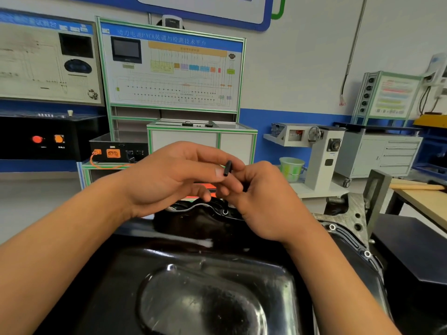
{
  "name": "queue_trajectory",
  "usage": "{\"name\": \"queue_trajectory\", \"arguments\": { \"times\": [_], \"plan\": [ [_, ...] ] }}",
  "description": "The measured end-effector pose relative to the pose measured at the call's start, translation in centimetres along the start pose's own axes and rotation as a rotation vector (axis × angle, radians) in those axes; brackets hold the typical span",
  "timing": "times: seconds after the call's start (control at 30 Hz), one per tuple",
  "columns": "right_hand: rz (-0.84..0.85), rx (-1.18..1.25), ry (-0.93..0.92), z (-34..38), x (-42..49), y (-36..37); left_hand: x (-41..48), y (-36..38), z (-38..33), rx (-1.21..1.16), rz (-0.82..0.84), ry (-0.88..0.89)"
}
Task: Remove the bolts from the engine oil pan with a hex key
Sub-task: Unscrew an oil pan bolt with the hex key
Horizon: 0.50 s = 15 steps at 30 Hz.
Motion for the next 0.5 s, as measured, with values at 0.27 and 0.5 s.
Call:
{"name": "queue_trajectory", "arguments": {
  "times": [0.27,0.5],
  "plan": [
    [0.026,-0.044,-0.048,0.05,-0.01,0.31,0.30,0.42,-0.83,0.237,-0.315,0.238],
    [0.048,-0.075,-0.053,0.12,-0.05,0.44,0.65,-0.13,-0.16,0.065,-0.365,-0.017]
  ]
}}
Point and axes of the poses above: each hand's wrist, its own x-axis towards the middle knuckle, its own y-axis out of the palm, z = x × y, the point moved 4 cm from there along x, towards the middle knuckle, and after that the axes turned 13 degrees about -z, right-handed, at the moved point
